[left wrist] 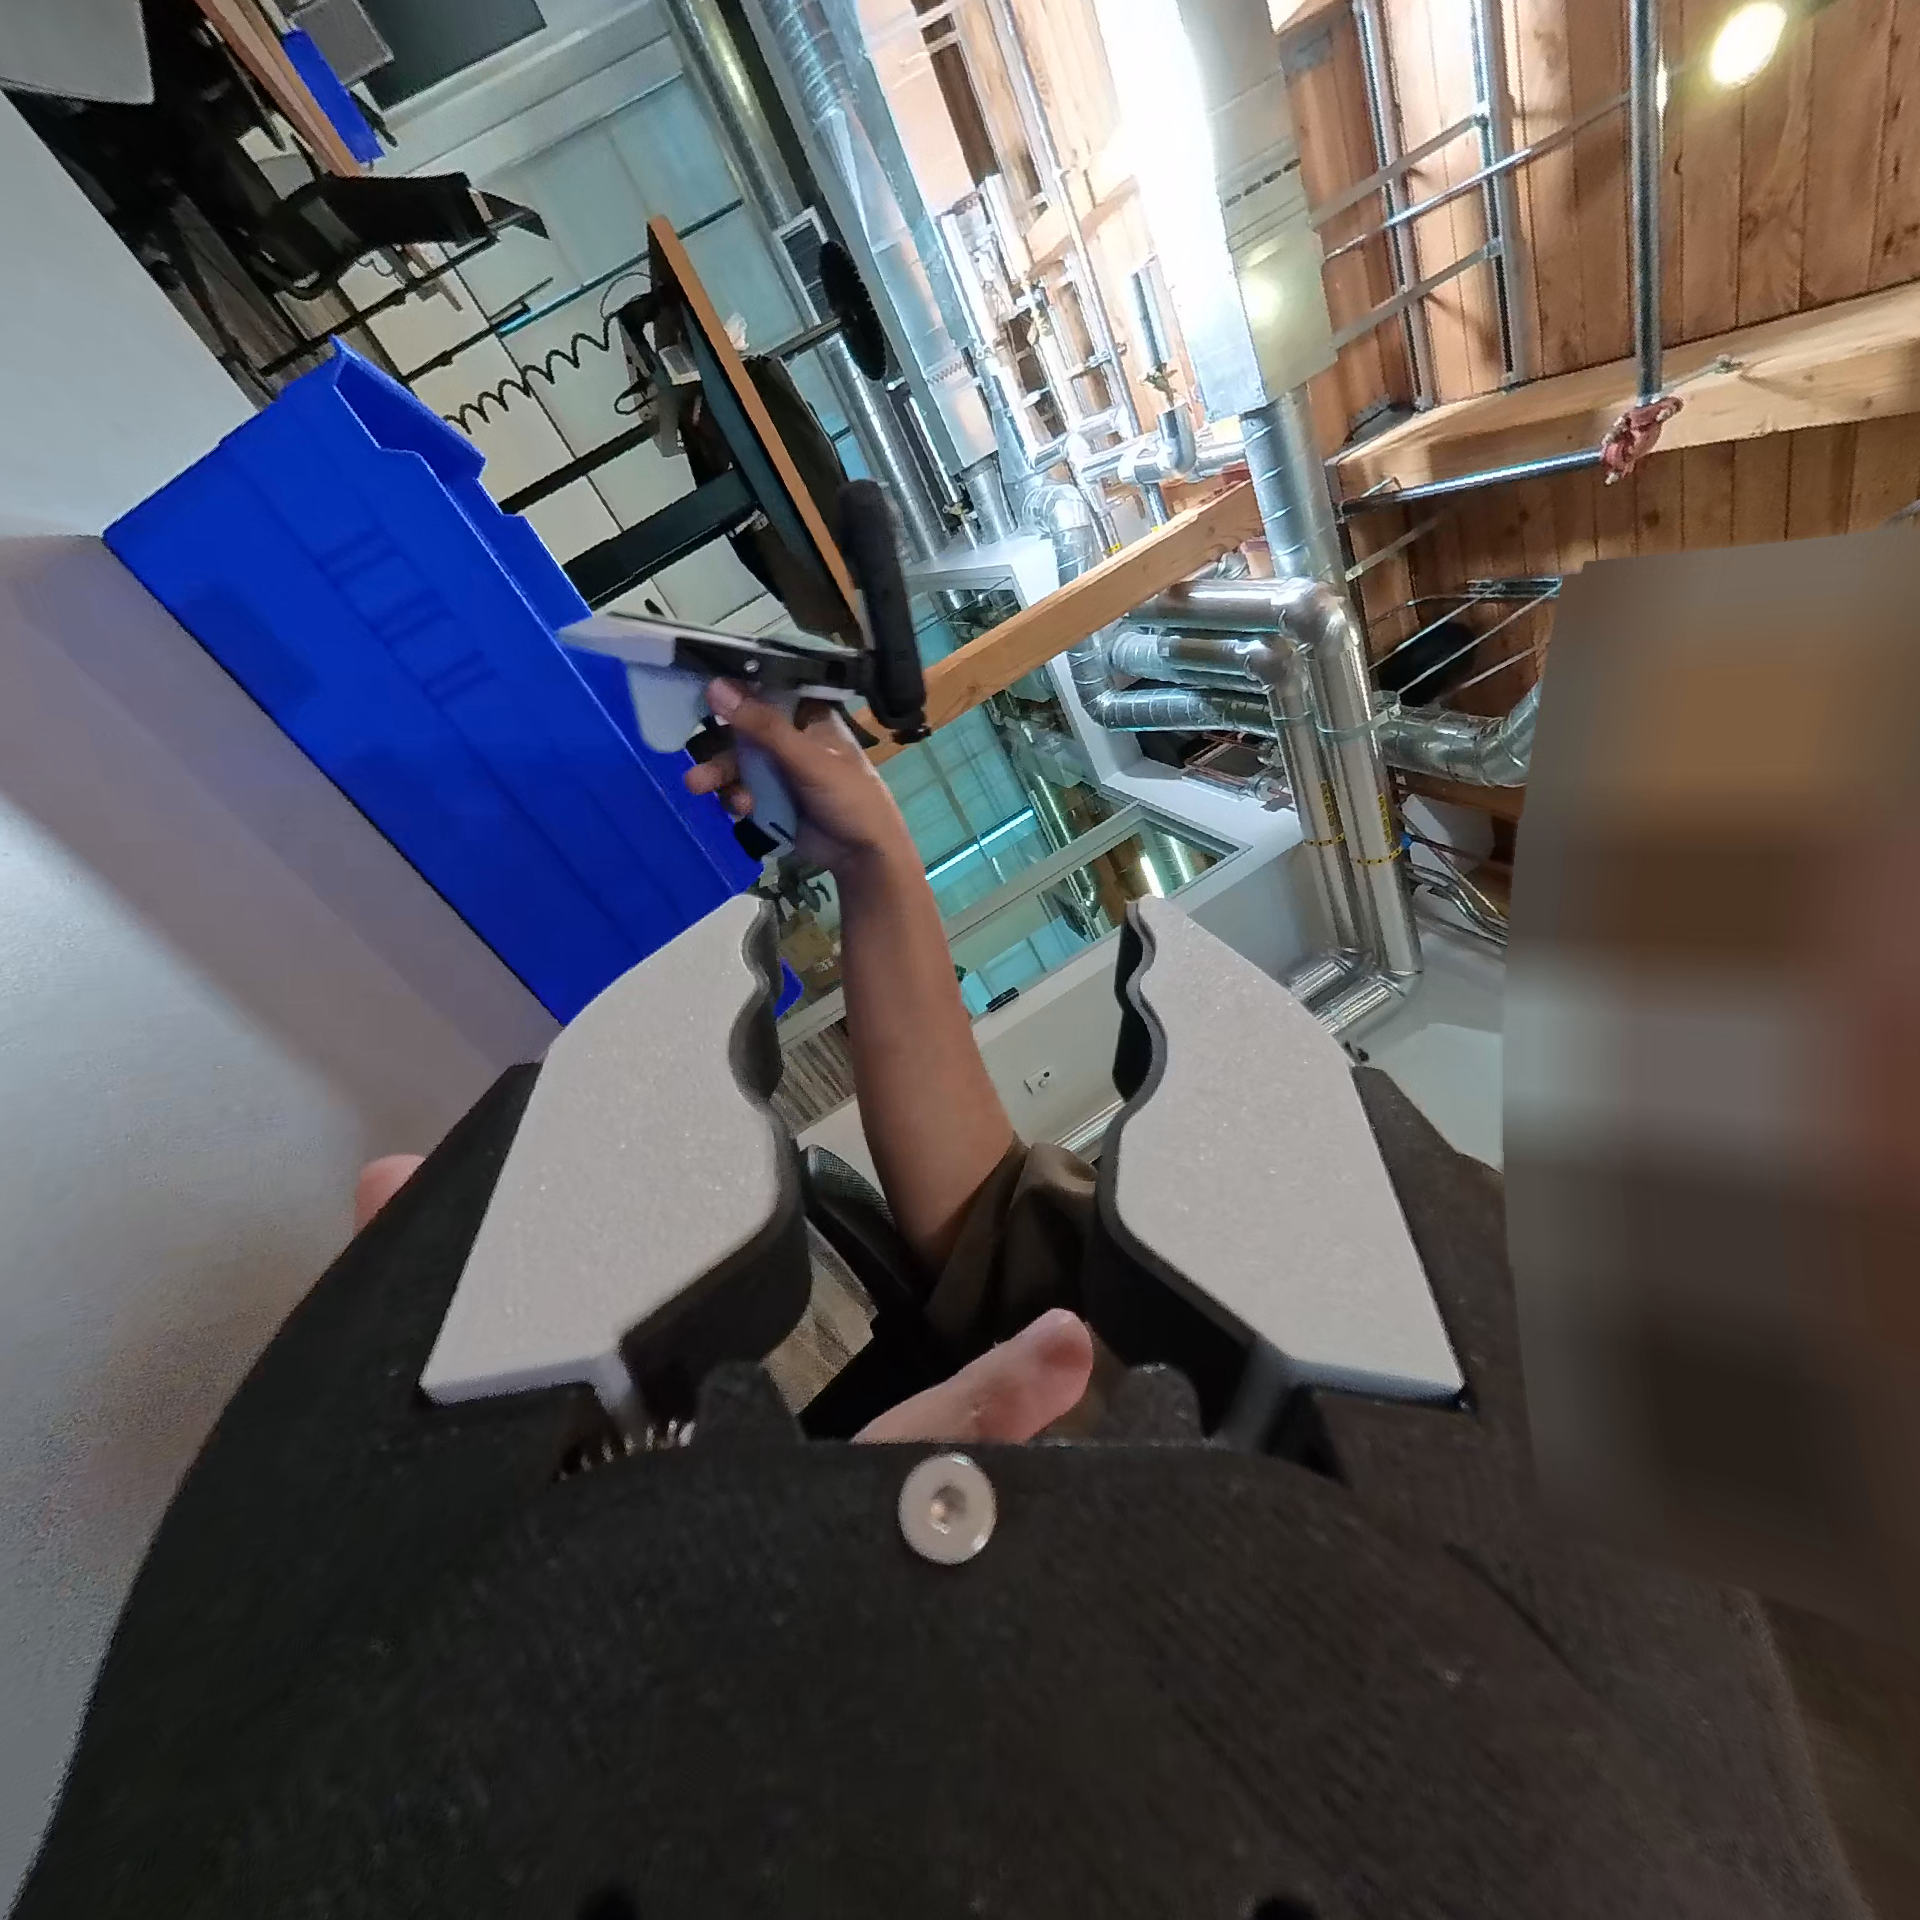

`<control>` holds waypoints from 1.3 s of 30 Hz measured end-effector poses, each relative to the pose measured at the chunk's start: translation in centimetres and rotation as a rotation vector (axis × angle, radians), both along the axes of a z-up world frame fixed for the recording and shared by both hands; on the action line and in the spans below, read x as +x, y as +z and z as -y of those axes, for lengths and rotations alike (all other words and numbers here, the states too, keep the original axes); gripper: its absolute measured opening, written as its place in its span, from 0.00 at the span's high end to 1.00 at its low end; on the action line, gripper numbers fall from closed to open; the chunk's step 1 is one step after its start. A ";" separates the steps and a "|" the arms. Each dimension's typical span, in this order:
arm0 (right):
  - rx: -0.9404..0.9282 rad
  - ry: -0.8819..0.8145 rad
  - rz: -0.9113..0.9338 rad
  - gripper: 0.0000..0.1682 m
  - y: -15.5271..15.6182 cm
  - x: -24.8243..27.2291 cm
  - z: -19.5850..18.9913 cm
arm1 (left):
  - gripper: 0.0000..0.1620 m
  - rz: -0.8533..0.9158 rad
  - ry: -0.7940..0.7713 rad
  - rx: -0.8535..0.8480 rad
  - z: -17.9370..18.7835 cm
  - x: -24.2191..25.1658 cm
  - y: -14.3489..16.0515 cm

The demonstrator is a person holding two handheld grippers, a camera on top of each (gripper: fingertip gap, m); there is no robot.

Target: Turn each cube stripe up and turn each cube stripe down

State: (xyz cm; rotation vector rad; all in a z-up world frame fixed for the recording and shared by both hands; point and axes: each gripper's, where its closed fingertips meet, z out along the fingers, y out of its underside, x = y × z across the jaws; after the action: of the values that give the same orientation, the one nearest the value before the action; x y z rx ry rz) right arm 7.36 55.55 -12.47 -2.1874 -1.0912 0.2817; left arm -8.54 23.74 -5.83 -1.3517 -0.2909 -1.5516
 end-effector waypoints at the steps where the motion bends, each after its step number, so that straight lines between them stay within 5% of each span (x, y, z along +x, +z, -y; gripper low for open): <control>1: 0.036 0.012 -0.045 0.65 1.5 -0.4 0.1 | 0.62 -0.007 0.002 0.001 0.0 0.0 0.0; 10: 0.299 0.225 -0.309 0.71 11.5 -5.7 5.8 | 0.65 -0.252 0.149 0.033 0.1 -1.7 1.4; 16: 0.425 0.337 -0.247 0.70 12.3 -8.2 9.2 | 0.71 -0.472 0.527 -0.076 3.4 -11.1 6.7; 20: 0.344 0.408 -0.323 0.71 11.7 -10.3 11.6 | 0.71 -0.817 0.955 -0.281 10.1 -21.8 7.8; 23: 0.268 0.451 -0.368 0.71 11.1 -11.5 13.2 | 0.66 -1.052 1.205 -0.605 17.4 -29.8 5.3; 27: 0.249 0.479 -0.378 0.71 10.9 -12.3 14.4 | 0.55 -1.137 1.228 -1.040 24.6 -35.7 -1.9; 34: 0.253 0.511 -0.388 0.71 11.3 -12.7 15.6 | 0.54 -1.071 1.099 -1.296 26.4 -37.5 -10.5; 39: 0.233 0.529 -0.424 0.71 11.8 -13.0 16.3 | 0.54 -1.151 1.050 -1.512 28.6 -38.2 -13.7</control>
State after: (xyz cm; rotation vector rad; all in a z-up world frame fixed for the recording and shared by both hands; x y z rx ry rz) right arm -5.63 39.23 -0.66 -1.5115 -1.3533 0.7701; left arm -46.69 -4.86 -19.56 -2.2754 -1.2557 0.7004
